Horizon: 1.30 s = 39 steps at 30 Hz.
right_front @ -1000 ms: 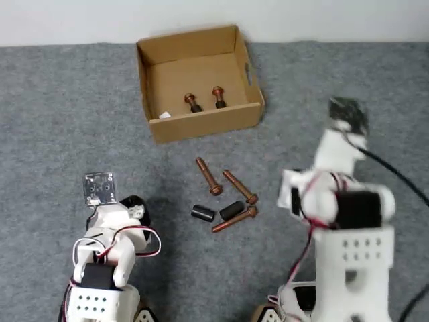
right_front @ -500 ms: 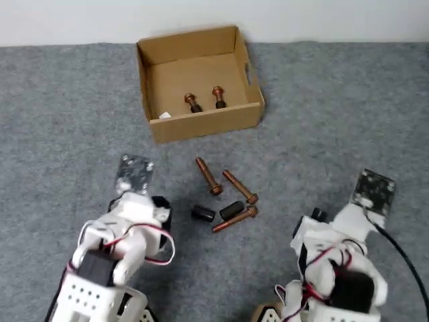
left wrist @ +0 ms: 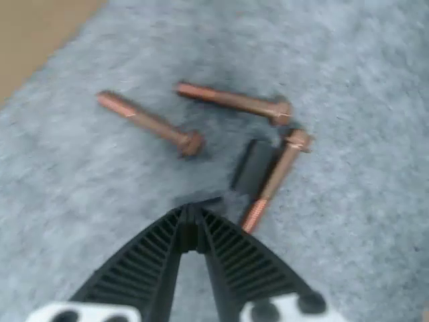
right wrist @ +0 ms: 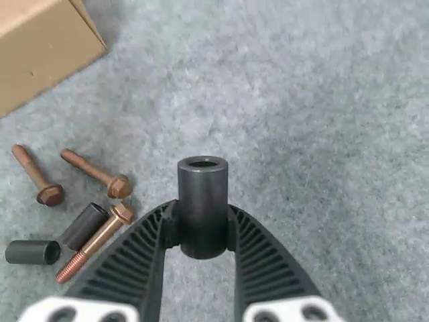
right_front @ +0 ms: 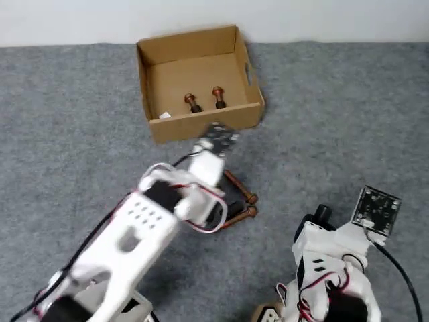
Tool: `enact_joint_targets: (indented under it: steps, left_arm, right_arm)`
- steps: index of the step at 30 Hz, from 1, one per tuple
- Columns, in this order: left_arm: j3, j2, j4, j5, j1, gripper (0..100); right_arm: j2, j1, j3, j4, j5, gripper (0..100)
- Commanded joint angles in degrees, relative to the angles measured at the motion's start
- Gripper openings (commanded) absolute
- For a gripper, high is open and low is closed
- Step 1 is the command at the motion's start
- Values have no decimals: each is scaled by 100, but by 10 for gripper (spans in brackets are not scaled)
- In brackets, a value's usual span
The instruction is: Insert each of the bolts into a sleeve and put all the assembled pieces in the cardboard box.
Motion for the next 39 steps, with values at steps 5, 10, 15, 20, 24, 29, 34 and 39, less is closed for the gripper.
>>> enact_joint_targets:
  steps: [5,10,15,20,24,29,34,39]
  left_arm:
    - [-1323,1495,-88,-62,624,11]
    - [-1745,2277,-26,-62,747,131]
    - [-2062,2866,281,-62,738,144]
    - [-2519,3420,492,-62,738,144]
    - [-2791,3903,492,-62,738,144]
    - [-3345,4501,633,-62,721,144]
    - [-3969,5081,949,-62,721,145]
    - [-4611,5688,1741,-62,747,145]
  right_arm:
    - [-295,66,-26,-154,44,8]
    - [-312,66,-18,-154,44,8]
    - [-356,66,-18,-154,44,8]
    - [-356,66,-18,-154,44,8]
    - [-356,66,-18,-154,44,8]
    - [-356,66,-18,-154,44,8]
    - [-356,66,-18,-154,44,8]
    - [-365,66,9,-154,44,8]
